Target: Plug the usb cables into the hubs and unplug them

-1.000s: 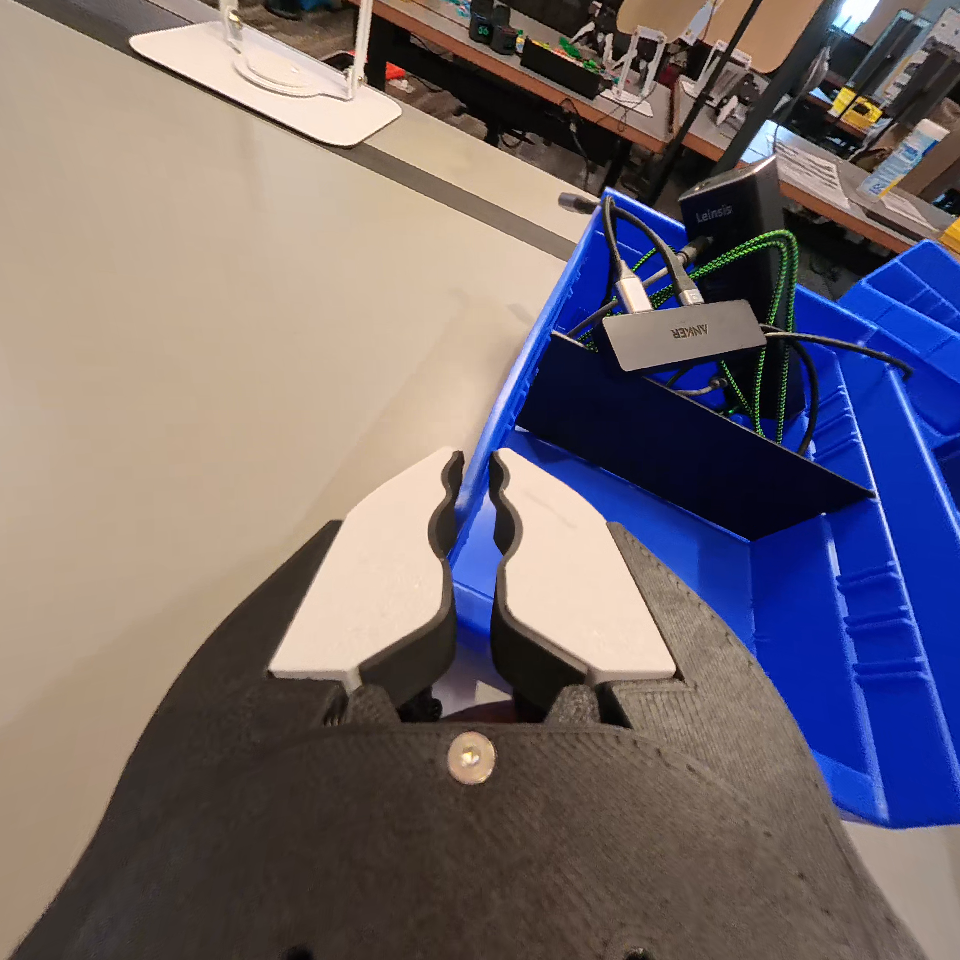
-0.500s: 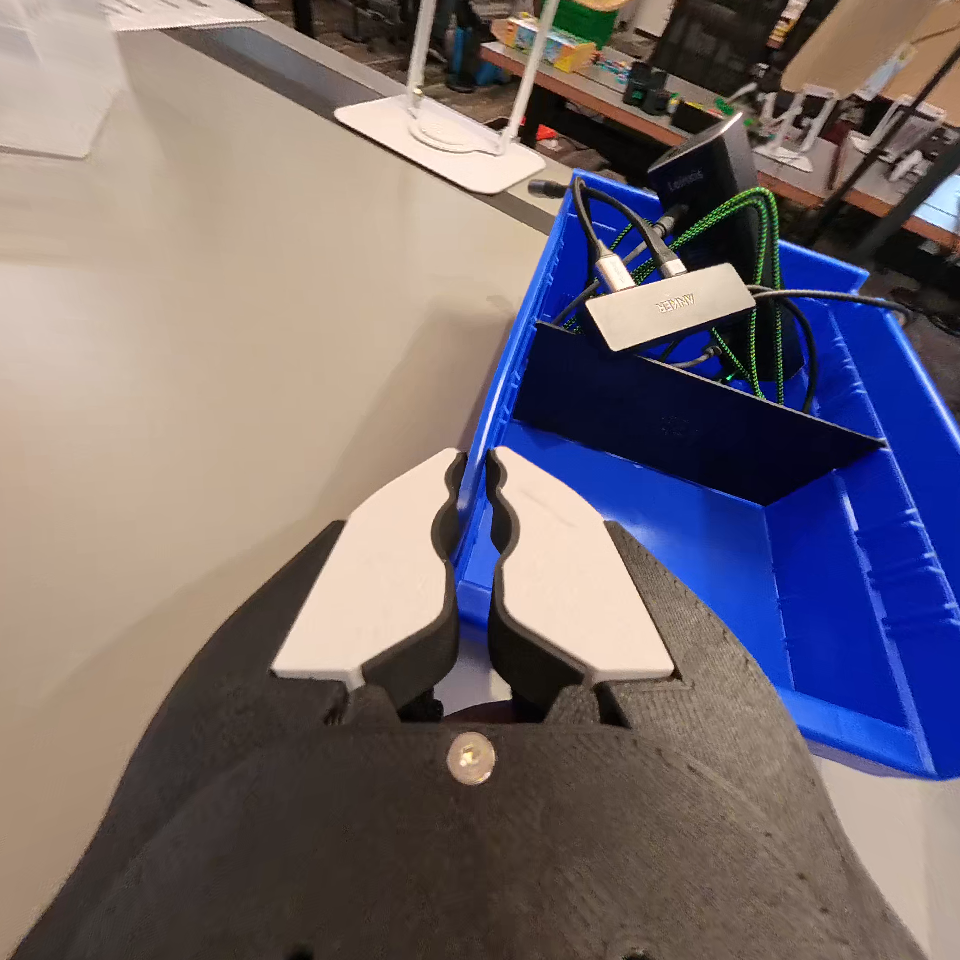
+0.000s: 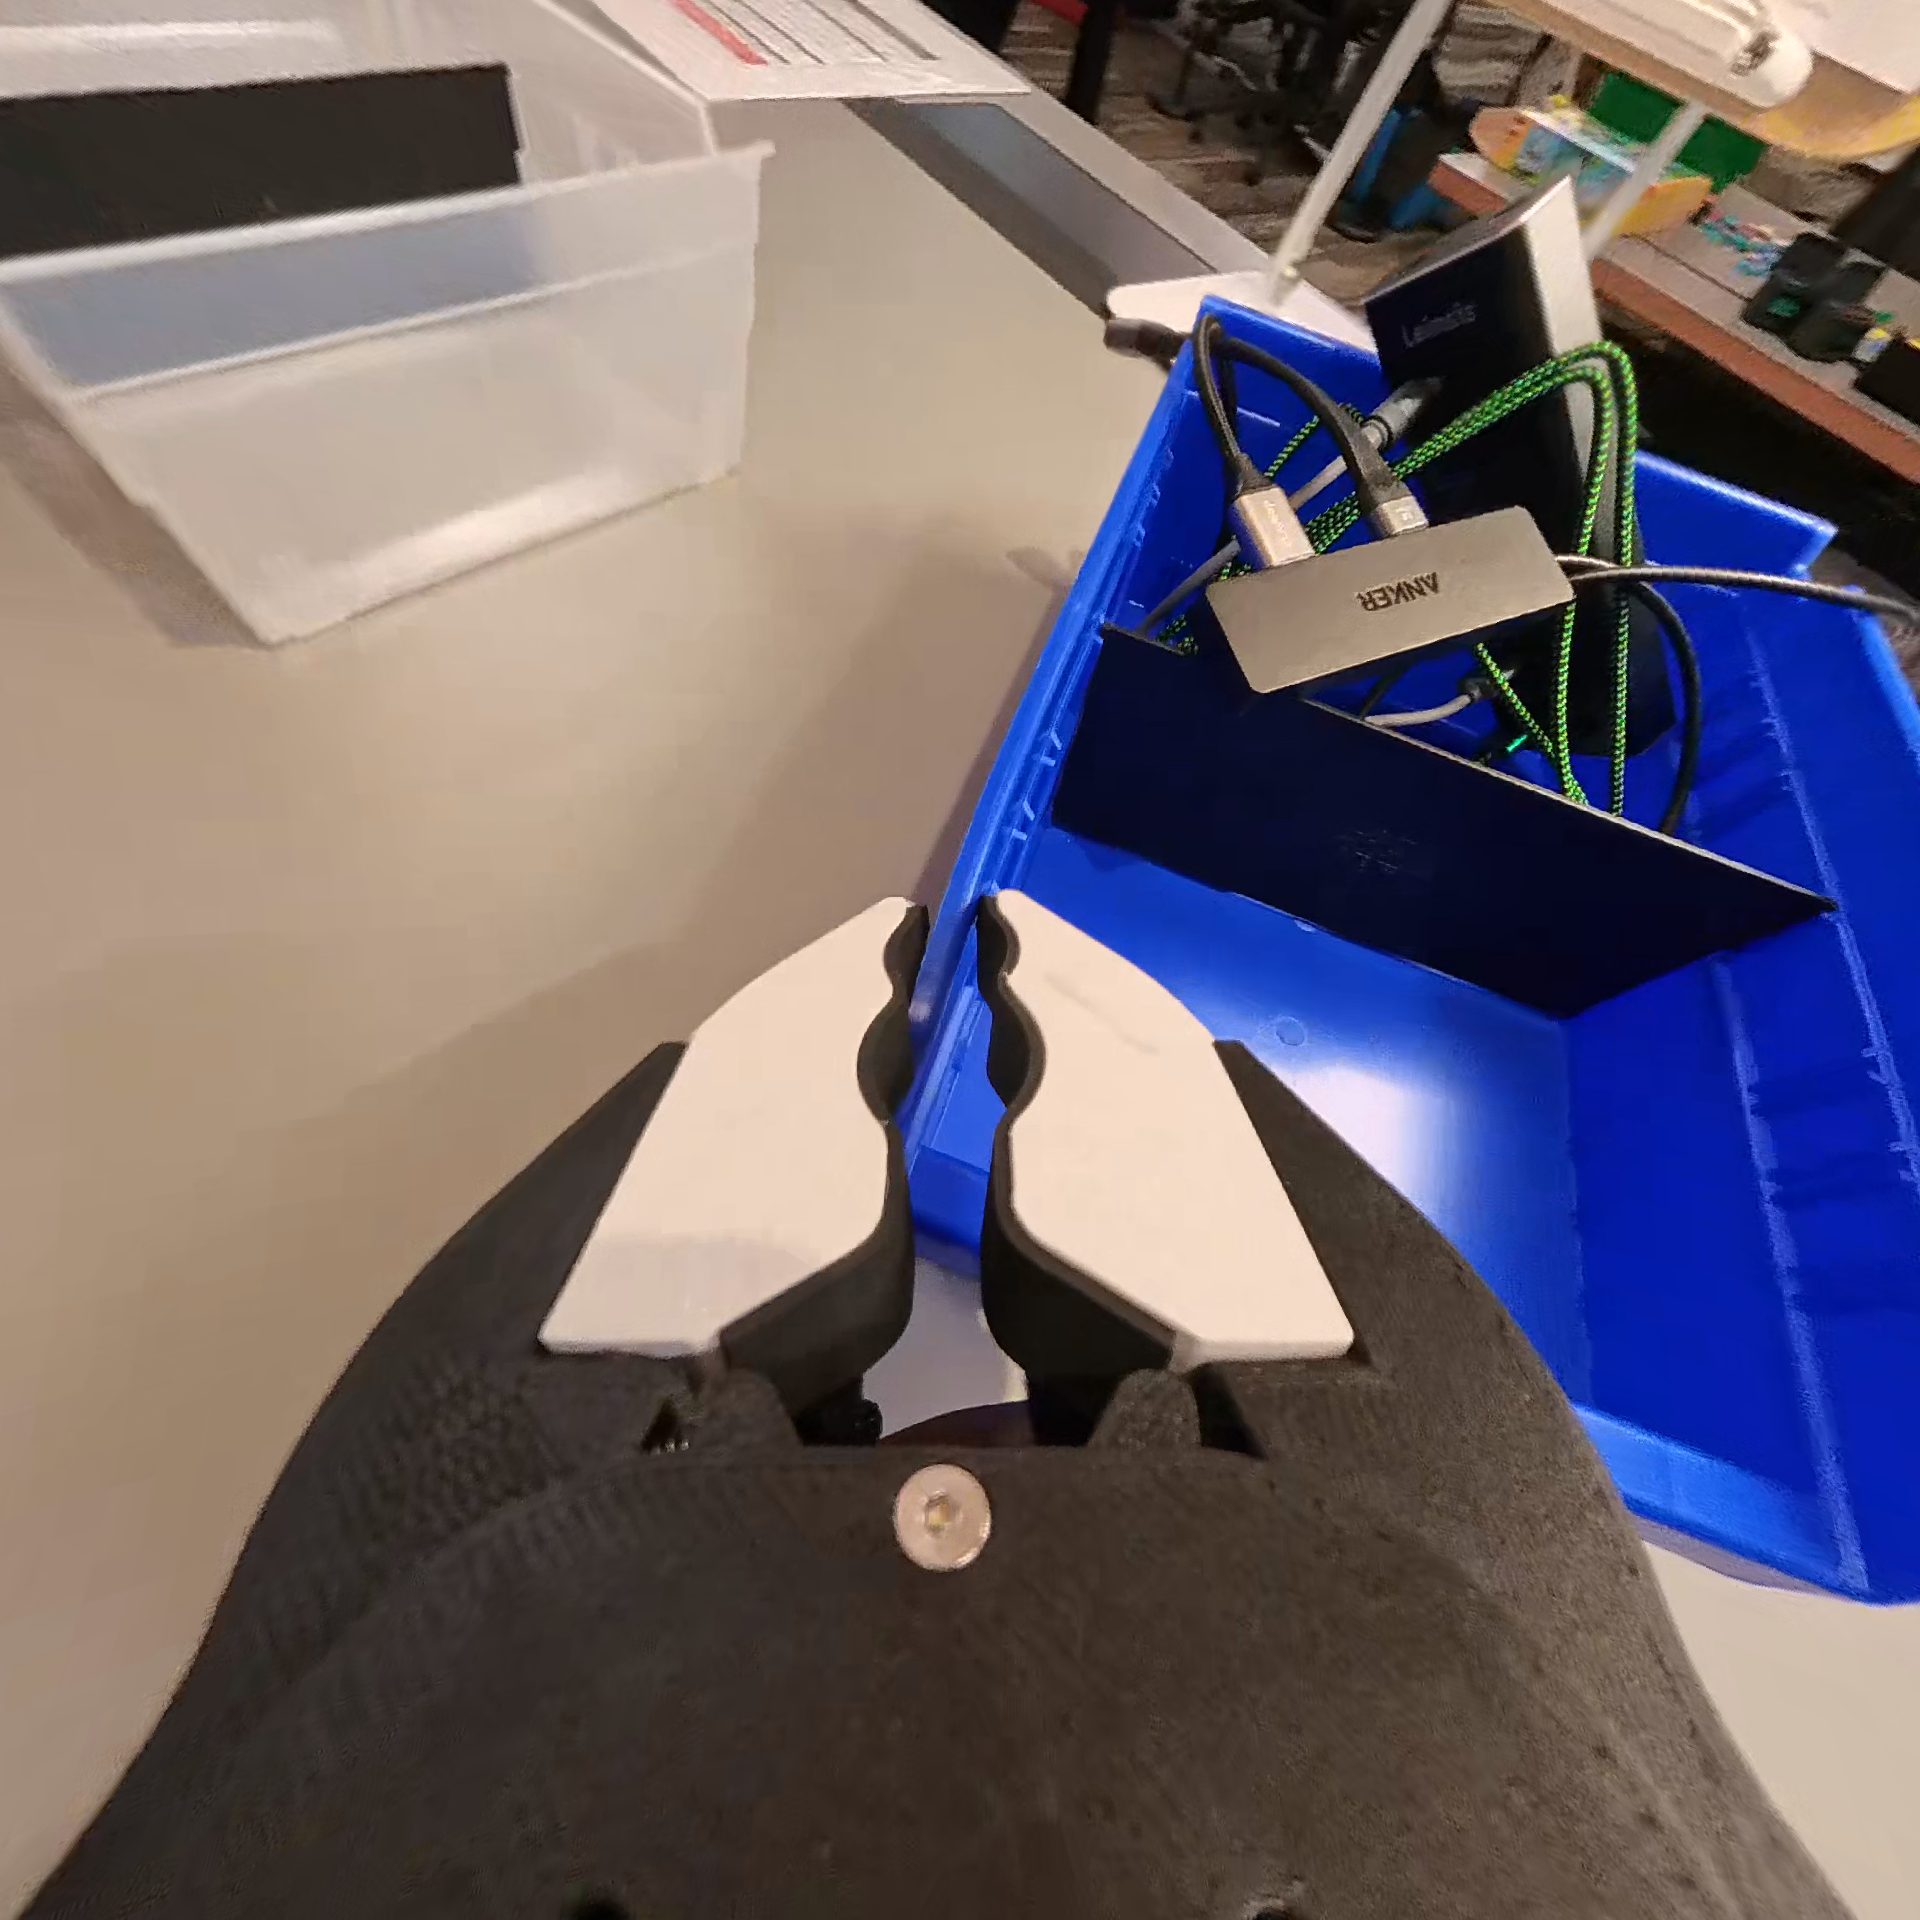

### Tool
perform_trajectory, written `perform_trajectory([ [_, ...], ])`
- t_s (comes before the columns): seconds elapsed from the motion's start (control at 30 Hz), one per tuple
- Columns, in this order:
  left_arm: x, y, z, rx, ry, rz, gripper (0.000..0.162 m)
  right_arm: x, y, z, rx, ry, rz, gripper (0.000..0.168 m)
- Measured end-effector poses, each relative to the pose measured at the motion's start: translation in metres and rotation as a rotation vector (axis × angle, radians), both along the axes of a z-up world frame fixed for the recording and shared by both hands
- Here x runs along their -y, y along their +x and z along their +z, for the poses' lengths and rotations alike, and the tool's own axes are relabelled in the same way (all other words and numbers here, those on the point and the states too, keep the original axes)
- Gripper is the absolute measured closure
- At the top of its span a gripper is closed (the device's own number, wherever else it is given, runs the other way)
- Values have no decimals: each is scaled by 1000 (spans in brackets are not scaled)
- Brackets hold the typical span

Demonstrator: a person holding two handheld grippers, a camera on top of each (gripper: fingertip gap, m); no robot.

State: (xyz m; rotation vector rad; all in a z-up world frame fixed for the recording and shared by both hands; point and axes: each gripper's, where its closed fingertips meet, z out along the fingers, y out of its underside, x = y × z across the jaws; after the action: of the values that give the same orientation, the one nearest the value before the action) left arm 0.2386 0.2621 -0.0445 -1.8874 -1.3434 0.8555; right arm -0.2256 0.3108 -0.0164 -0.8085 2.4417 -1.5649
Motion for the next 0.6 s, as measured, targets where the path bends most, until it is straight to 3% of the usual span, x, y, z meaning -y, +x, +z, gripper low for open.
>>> perform_trajectory([
  [0.03, -5, -2, 0, -2, 5, -27, 159, 4, 5, 0, 3, 3, 23, 160],
  [0.27, -36, -15, -1, -17, 29, -181, 159, 30, 48, 0, -14, 0, 211, 158],
  [0.6, -61, -31, 0, -28, 60, -277, 159, 57, 91, -1, -53, 18, 431, 160],
])
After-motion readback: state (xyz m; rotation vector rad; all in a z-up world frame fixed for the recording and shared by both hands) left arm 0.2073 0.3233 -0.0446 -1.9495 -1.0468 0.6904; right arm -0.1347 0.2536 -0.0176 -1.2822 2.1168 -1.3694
